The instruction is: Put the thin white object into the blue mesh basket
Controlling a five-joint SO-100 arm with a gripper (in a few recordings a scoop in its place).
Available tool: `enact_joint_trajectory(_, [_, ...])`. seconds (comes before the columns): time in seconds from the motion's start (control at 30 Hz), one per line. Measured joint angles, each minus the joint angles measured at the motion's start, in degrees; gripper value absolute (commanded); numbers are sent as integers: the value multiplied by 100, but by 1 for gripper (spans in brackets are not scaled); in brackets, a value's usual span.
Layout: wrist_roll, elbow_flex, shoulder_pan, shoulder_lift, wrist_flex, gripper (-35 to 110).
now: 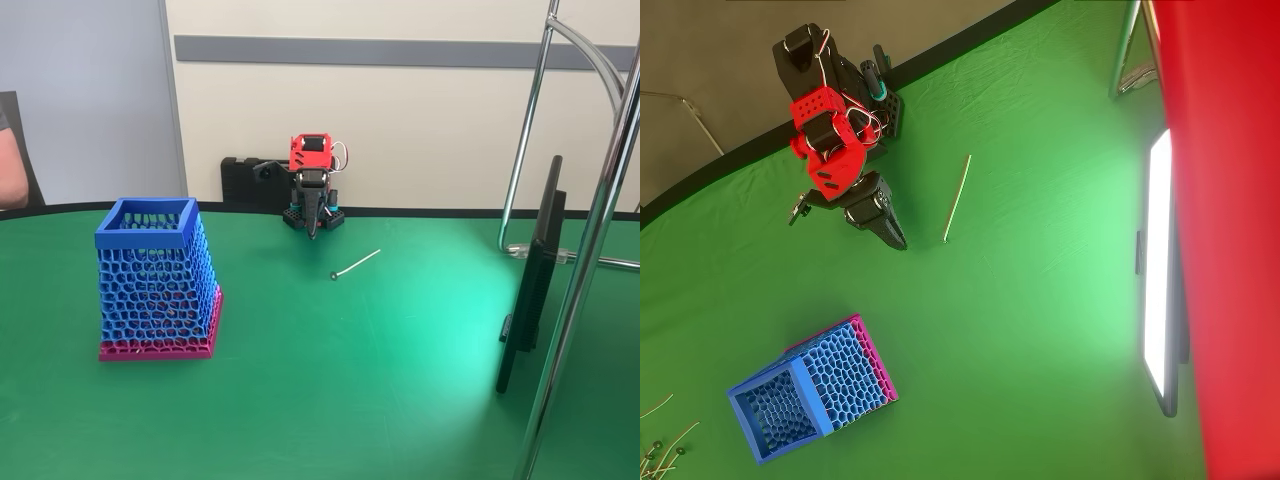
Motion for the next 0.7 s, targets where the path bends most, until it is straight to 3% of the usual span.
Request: enact_joint_trajectory(0.7, [-97,0,-88,0,0,1])
